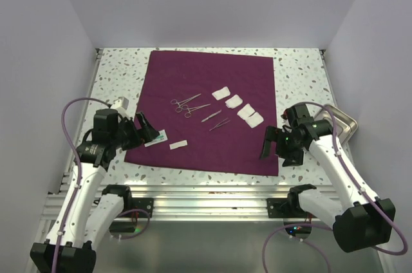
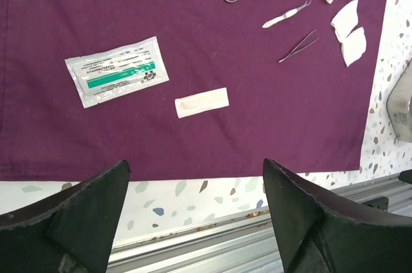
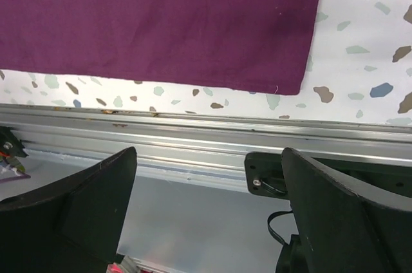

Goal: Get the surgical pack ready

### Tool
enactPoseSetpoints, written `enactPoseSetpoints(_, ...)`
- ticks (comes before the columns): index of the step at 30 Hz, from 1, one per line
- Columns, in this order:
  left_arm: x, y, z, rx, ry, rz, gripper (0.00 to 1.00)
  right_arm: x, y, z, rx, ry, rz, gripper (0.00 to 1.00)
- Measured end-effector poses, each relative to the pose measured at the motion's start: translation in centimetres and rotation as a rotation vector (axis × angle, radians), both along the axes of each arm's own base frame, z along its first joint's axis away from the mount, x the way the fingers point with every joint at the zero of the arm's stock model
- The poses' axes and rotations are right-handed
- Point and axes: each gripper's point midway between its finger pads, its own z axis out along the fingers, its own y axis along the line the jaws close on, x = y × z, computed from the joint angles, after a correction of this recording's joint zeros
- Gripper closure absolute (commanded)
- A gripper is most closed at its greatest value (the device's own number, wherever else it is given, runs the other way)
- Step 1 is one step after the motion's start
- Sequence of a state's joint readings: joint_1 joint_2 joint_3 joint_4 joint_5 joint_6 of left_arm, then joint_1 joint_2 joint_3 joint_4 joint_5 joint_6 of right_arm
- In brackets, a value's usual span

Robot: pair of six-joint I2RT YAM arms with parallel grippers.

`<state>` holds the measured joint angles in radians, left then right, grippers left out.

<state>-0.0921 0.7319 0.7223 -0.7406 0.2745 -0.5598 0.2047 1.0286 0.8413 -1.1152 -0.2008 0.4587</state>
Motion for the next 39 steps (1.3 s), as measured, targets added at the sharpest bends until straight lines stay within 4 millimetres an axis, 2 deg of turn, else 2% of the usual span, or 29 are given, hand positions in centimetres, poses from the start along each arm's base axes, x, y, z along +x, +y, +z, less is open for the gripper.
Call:
enactPoseSetpoints(3, 0.4, -0.4, -0.1, 0.024, 0.015, -0.019, 0.17, -0.1, 0.4, 0.1, 0.025, 0.004, 0.029, 0.01)
enactPoseSetpoints(6, 0.8, -1.8, -0.4, 0.061, 0.028, -0.075, 0.23, -0.1, 1.0, 0.2, 0.06, 0.005, 0.056, 0.02)
enactPoseSetpoints(12, 1.2, -6.6, -2.5, 0.144, 0.089, -0.246, 0.37, -0.3, 1.6, 0.7, 0.092, -0.01, 0.088, 0.08)
enactPoseSetpoints(13, 1.4, -7.3, -2.9, 0.163, 0.1, -0.265, 0.45, -0.3, 1.7, 0.7, 0.097, -0.01, 0.089, 0.08)
enactPoseSetpoints(15, 2.0, -8.8, -3.4, 0.205, 0.118, -0.311, 0.5, -0.3, 1.9, 1.0, 0.111, -0.014, 0.096, 0.1)
enactPoseSetpoints(17, 3.0, -10.7, -3.3, 0.245, 0.109, -0.362, 0.57, -0.1, 2.2, 1.4, 0.122, -0.025, 0.103, 0.11)
enactPoseSetpoints(21, 6.0, -14.5, -2.8, 0.333, 0.038, -0.47, 0.62, 0.6, 2.6, 2.4, 0.141, -0.051, 0.114, 0.11)
enactPoseSetpoints(24, 8.7, -17.4, -3.3, 0.383, -0.02, -0.554, 0.67, 1.2, 2.8, 3.0, 0.145, -0.061, 0.116, 0.1)
enactPoseSetpoints(25, 9.5, -18.1, -3.8, 0.399, -0.029, -0.575, 0.74, 1.3, 2.8, 3.1, 0.146, -0.06, 0.116, 0.1)
enactPoseSetpoints(27, 11.1, -19.3, -5.1, 0.43, -0.033, -0.61, 0.8, 1.5, 2.9, 3.1, 0.147, -0.048, 0.116, 0.08)
enactPoseSetpoints(31, 13.4, -21.1, -8.3, 0.479, -0.033, -0.677, 0.82, 1.9, 3.0, 3.1, 0.145, -0.033, 0.112, 0.06)
enactPoseSetpoints(34, 14.2, -22.2, -11.1, 0.513, -0.022, -0.724, 0.82, 1.8, 3.0, 3.1, 0.145, -0.027, 0.104, 0.06)
enactPoseSetpoints(39, 14.1, -23.1, -12.5, 0.536, -0.031, -0.776, 0.81, 1.9, 3.1, 3.1, 0.151, -0.02, 0.081, 0.06)
